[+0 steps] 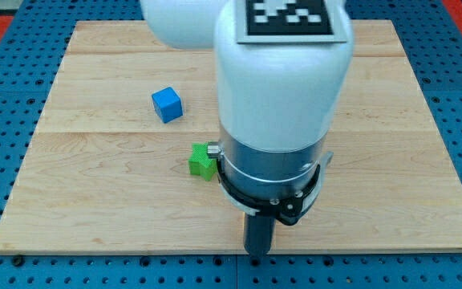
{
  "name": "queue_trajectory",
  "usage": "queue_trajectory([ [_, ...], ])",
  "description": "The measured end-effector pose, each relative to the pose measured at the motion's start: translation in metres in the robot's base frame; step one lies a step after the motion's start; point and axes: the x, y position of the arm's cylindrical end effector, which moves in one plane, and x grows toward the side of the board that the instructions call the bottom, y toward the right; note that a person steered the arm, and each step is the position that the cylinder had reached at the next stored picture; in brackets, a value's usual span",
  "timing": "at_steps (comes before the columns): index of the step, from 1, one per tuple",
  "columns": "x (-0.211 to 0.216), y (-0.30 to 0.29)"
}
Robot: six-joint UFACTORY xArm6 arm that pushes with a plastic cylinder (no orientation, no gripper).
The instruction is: Point your arm at the green circle
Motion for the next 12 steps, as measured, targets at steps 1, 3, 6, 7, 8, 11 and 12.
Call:
queue_trajectory([
  [1,-0.006,0.0],
  [3,0.002,0.018],
  [6,0.002,0.031],
  [7,0.002,0.043],
  [8,0.002,0.057],
  [11,0.003,0.104],
  [12,0.003,0.142],
])
